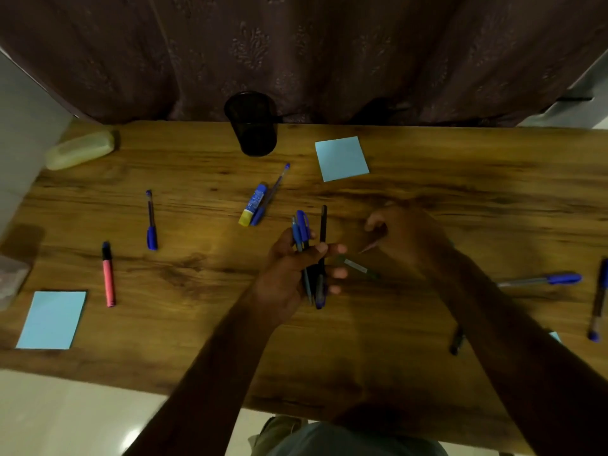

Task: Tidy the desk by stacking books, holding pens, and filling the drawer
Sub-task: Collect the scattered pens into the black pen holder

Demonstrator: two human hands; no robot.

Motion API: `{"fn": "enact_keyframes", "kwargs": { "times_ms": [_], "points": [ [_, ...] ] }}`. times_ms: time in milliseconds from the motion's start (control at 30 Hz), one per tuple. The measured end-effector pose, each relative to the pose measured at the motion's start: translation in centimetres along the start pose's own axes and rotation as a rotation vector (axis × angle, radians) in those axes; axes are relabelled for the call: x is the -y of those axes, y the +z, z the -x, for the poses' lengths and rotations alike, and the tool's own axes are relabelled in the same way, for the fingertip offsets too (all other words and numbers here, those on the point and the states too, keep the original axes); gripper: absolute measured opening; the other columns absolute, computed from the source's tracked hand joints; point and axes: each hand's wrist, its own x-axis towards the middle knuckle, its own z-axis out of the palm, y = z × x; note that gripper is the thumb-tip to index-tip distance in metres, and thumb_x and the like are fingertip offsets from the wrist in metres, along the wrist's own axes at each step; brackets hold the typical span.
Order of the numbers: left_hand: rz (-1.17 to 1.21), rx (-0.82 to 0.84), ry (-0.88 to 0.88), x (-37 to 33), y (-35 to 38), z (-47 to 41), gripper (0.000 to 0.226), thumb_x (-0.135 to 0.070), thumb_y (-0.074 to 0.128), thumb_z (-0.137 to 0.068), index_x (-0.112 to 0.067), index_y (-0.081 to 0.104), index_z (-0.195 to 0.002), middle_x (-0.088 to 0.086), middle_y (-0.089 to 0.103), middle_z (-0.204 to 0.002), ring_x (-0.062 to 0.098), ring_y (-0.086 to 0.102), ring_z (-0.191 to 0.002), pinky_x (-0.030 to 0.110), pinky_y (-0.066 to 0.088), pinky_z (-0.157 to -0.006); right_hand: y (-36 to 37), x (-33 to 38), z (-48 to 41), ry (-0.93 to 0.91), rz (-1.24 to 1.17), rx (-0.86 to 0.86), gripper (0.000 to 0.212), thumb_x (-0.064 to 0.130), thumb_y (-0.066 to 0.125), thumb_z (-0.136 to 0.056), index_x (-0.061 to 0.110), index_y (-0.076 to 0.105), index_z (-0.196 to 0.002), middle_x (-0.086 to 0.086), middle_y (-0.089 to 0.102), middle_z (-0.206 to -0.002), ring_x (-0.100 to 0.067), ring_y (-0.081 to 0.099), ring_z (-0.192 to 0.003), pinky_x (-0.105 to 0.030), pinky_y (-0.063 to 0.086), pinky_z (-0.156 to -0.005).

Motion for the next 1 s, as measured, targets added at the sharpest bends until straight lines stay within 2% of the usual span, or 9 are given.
{"fn": "enact_keyframes", "kwargs": {
  "times_ms": [67, 167, 367, 467, 567, 633, 767, 900, 1000],
  "points": [
    [0.029, -0.009, -0.017, -0.2, 0.0, 0.0, 0.018, -0.006, 0.052, -0.099, -0.018, 0.045, -0.110, 0.026, 0.066, -0.120, 0.036, 0.068, -0.076, 0.042, 0.054, -0.060, -0.4, -0.1, 0.2, -0.024, 0.001, 0.062, 0.026, 0.014, 0.073, -0.081, 0.029, 0.069, -0.101, 0.003, 0.059, -0.119, -0.022, 0.057, -0.108, -0.045, 0.051, -0.092],
    [0.024, -0.004, -0.043, -0.3, 0.0, -0.1, 0.019, -0.006, 0.051, -0.099, -0.015, 0.052, -0.116, 0.024, 0.067, -0.120, 0.035, 0.069, -0.077, 0.039, 0.055, -0.056, -0.4, -0.2, 0.5, -0.068, 0.068, 0.069, 0.029, 0.009, 0.074, -0.078, 0.027, 0.070, -0.100, 0.002, 0.058, -0.117, -0.022, 0.056, -0.107, -0.044, 0.052, -0.090],
    [0.068, 0.050, -0.120, -1.0, 0.1, 0.0, 0.031, -0.014, 0.046, -0.101, -0.010, 0.056, -0.130, 0.019, 0.066, -0.126, 0.031, 0.073, -0.087, 0.032, 0.058, -0.050, 0.1, -0.5, 0.5, -0.110, 0.109, -0.020, 0.021, 0.014, 0.068, -0.087, 0.028, 0.070, -0.103, 0.003, 0.064, -0.110, -0.020, 0.060, -0.100, -0.031, 0.046, -0.080],
    [0.109, 0.115, -0.127, -1.3, -0.3, 0.3, 0.040, -0.022, 0.043, -0.101, -0.007, 0.052, -0.137, 0.018, 0.063, -0.133, 0.029, 0.073, -0.096, 0.026, 0.054, -0.046, -0.5, -0.4, 0.5, -0.079, -0.057, -0.035, 0.024, 0.012, 0.063, -0.091, 0.030, 0.068, -0.106, 0.006, 0.066, -0.104, -0.016, 0.063, -0.096, -0.037, 0.053, -0.079],
    [0.087, 0.128, -0.101, -1.4, -0.6, 0.4, 0.047, -0.029, 0.043, -0.101, -0.006, 0.048, -0.141, 0.017, 0.061, -0.136, 0.026, 0.073, -0.093, 0.020, 0.041, -0.040, -2.2, 1.2, 1.0, -0.077, -0.334, -0.079, 0.025, 0.015, 0.063, -0.095, 0.032, 0.066, -0.112, 0.016, 0.063, -0.101, 0.000, 0.058, -0.092, -0.024, 0.045, -0.072],
    [0.084, 0.128, -0.091, -1.4, -0.6, 0.4, 0.046, -0.031, 0.042, -0.100, -0.006, 0.052, -0.137, 0.017, 0.061, -0.135, 0.025, 0.074, -0.089, 0.018, 0.036, -0.036, -3.4, 2.7, 1.5, -0.121, -0.502, -0.091, 0.025, 0.016, 0.065, -0.094, 0.034, 0.066, -0.112, 0.022, 0.062, -0.101, 0.009, 0.056, -0.091, -0.018, 0.042, -0.072],
    [0.096, 0.097, -0.116, -1.7, 0.2, 0.2, 0.049, -0.041, 0.037, -0.101, -0.006, 0.060, -0.126, 0.020, 0.065, -0.129, 0.024, 0.075, -0.079, 0.018, 0.032, -0.030, -4.3, 5.2, 2.1, -0.222, -0.691, -0.065, 0.025, 0.016, 0.068, -0.092, 0.033, 0.068, -0.112, 0.014, 0.069, -0.103, -0.004, 0.064, -0.095, -0.027, 0.055, -0.076],
    [0.016, -0.007, -0.139, -2.0, 1.3, 0.3, 0.051, -0.041, 0.033, -0.103, -0.003, 0.061, -0.121, 0.019, 0.073, -0.110, 0.021, 0.072, -0.061, 0.017, 0.028, -0.029, -3.9, 6.9, 2.8, -0.270, -0.806, 0.000, 0.025, 0.011, 0.065, -0.093, 0.024, 0.070, -0.115, 0.007, 0.068, -0.102, -0.004, 0.065, -0.086, -0.019, 0.055, -0.065],
    [-0.096, -0.080, -0.138, -2.2, 2.2, 0.4, 0.045, -0.039, 0.036, -0.103, -0.006, 0.065, -0.110, 0.017, 0.074, -0.094, 0.019, 0.067, -0.053, 0.017, 0.025, -0.030, -3.6, 7.6, 3.1, -0.312, -0.774, -0.019, 0.026, 0.015, 0.067, -0.093, 0.028, 0.070, -0.114, 0.014, 0.068, -0.098, 0.001, 0.064, -0.086, -0.015, 0.051, -0.068]
  ]
}}
